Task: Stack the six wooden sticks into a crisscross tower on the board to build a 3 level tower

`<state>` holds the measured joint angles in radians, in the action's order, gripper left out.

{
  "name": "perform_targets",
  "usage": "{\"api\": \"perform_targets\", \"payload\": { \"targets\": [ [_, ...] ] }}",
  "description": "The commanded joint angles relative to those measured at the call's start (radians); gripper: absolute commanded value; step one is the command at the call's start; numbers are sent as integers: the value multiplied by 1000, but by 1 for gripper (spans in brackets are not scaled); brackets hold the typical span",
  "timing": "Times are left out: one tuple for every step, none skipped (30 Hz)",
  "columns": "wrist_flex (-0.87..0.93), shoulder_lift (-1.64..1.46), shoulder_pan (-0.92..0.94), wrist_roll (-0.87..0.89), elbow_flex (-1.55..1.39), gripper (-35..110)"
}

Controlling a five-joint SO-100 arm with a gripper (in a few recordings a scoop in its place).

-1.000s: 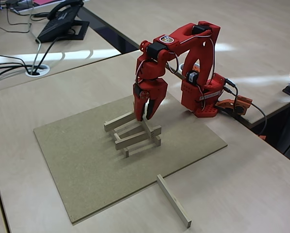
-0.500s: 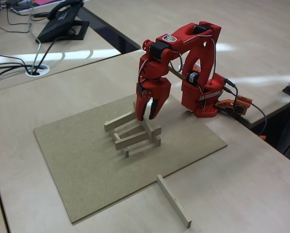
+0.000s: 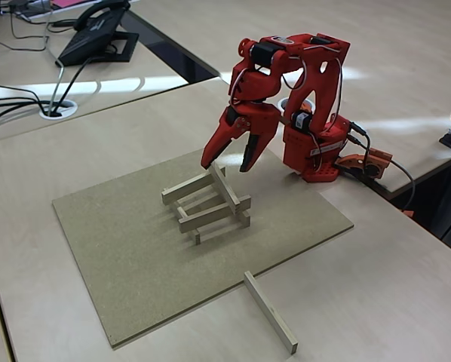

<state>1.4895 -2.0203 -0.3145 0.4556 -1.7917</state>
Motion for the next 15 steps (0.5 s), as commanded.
{"api": "perform_targets", "payload": {
  "targets": [
    [-170, -48, -66, 109, -5, 31],
    [-233, -38, -81, 173, -12, 27],
    [-296, -20, -98, 218, -17, 25],
    [-345, 2, -114, 247, -17, 24],
    [-385, 23, -121, 276, -14, 23],
    [-419, 43, -130, 285, -11, 23],
    [-445, 60, -137, 287, -6, 23],
    [-446, 77, -144, 302, 8, 23],
    [-446, 94, -153, 302, 26, 24],
    [-442, 114, -163, 307, 49, 24],
    [-437, 133, -175, 314, 71, 25],
    [-436, 150, -187, 330, 84, 25],
    [-445, 167, -201, 336, 91, 26],
    [-457, 186, -216, 341, 94, 26],
    [-460, 202, -229, 374, 94, 26]
  ]
}}
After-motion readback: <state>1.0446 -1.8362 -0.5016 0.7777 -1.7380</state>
